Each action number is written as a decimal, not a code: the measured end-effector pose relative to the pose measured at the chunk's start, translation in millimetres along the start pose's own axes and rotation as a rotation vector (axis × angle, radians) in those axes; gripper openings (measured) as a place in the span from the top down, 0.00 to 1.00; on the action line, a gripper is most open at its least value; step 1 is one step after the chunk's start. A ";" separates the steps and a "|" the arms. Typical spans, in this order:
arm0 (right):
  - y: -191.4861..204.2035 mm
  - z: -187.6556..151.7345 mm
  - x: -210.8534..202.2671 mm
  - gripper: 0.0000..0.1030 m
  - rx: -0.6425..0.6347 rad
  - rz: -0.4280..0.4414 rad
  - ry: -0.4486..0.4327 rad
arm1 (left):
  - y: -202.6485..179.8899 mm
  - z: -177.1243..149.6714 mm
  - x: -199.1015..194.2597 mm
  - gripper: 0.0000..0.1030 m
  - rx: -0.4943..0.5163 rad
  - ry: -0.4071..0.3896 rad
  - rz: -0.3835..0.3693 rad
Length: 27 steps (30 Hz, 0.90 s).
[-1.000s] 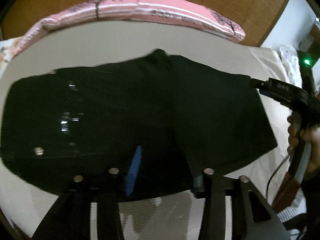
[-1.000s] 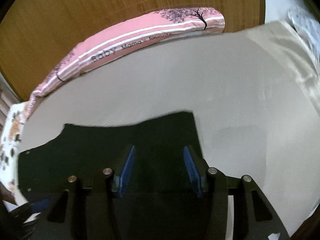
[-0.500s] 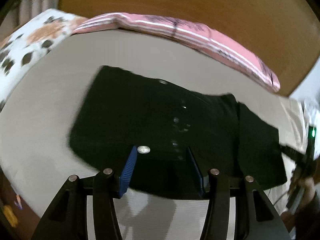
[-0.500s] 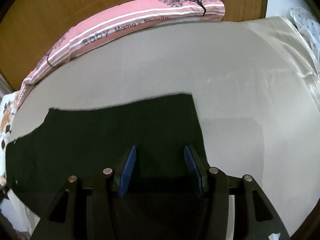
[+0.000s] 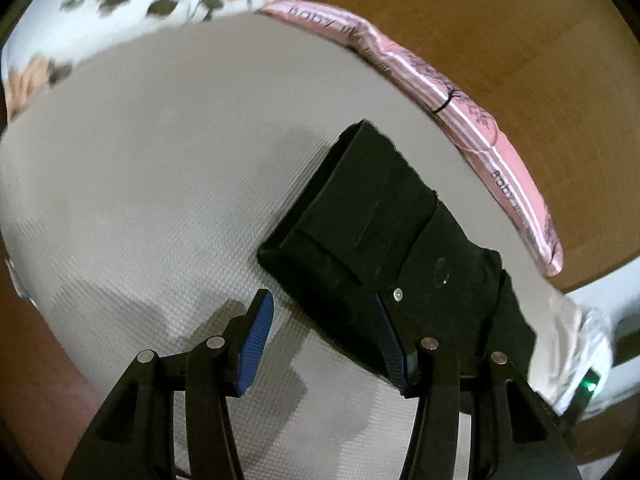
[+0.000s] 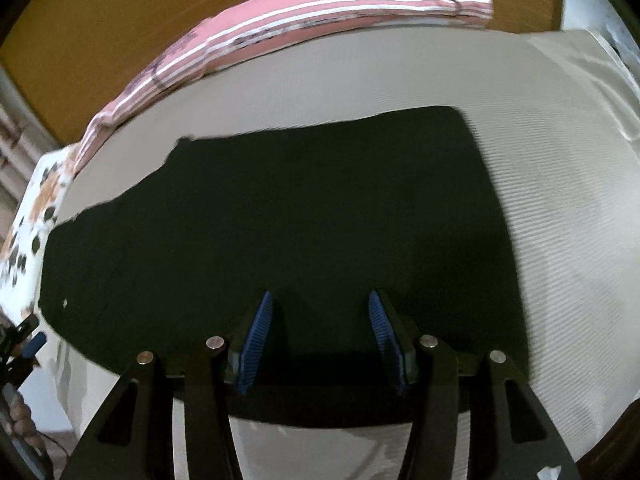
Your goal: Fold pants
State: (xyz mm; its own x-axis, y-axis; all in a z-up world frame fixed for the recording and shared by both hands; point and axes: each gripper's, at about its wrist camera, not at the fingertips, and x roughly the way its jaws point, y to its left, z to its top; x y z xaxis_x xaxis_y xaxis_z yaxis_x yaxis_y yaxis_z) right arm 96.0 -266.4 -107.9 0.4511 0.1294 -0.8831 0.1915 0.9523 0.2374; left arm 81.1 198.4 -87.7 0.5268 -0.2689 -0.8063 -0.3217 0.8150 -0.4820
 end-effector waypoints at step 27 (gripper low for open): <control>84.6 -19.5 16.1 0.41 -0.084 0.194 0.080 | 36.4 16.5 48.5 0.64 -0.306 0.025 -0.215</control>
State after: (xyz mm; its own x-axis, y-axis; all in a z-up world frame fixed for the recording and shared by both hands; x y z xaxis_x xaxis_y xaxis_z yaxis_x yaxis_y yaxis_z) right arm 102.5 -178.4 -109.9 0.4009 0.3303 -0.8545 0.0336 0.9268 0.3740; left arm 107.9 223.5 -138.7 0.5901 -0.4327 -0.6816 -0.4282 0.5481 -0.7185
